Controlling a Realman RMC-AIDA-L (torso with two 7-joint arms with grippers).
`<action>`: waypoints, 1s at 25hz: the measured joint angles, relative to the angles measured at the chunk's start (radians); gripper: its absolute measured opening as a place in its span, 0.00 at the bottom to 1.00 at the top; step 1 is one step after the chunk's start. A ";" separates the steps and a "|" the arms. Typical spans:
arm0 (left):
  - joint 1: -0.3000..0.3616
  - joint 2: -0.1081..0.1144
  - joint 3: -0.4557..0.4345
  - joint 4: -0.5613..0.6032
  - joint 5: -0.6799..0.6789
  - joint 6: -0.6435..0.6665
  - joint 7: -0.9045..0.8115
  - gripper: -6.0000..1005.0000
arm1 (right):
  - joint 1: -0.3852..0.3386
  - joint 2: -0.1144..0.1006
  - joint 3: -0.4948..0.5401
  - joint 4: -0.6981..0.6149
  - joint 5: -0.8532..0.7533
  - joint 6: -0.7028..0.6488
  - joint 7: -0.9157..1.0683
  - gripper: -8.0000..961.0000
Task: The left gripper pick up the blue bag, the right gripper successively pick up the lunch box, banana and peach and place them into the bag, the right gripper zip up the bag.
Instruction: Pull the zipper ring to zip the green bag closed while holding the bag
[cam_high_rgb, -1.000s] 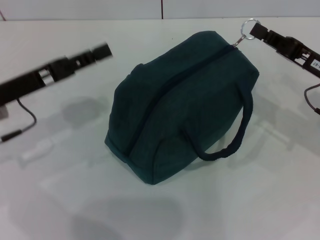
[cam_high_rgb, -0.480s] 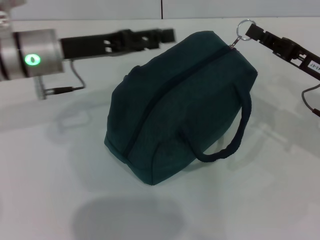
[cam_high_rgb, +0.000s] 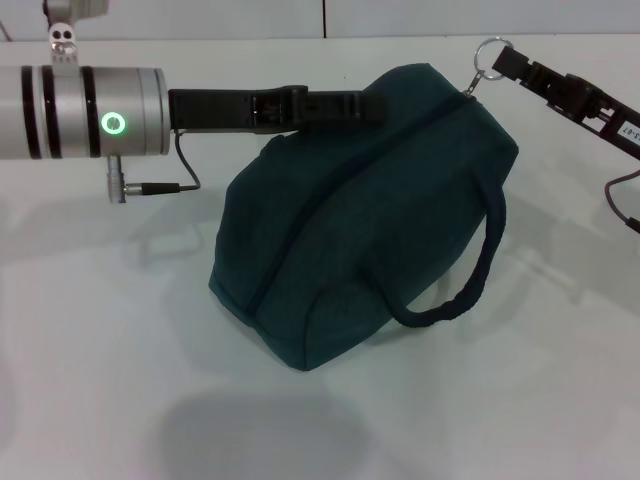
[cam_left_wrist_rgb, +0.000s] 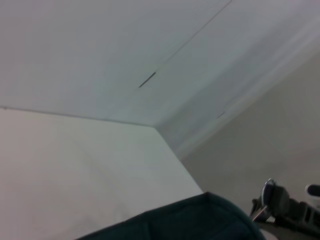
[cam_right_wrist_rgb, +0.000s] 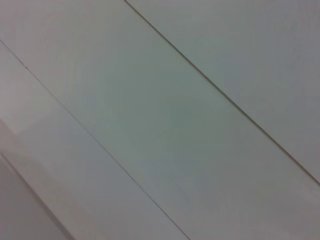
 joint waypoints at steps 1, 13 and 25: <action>0.000 0.000 0.006 0.000 0.000 0.000 0.000 0.87 | 0.000 0.000 0.000 0.000 0.000 0.000 0.000 0.03; 0.003 -0.021 0.033 0.001 -0.011 0.003 0.005 0.50 | -0.007 0.002 0.000 0.013 0.000 -0.001 0.001 0.03; 0.001 -0.027 0.034 0.000 -0.034 0.027 0.019 0.10 | -0.014 0.005 0.008 0.051 0.010 -0.003 0.012 0.03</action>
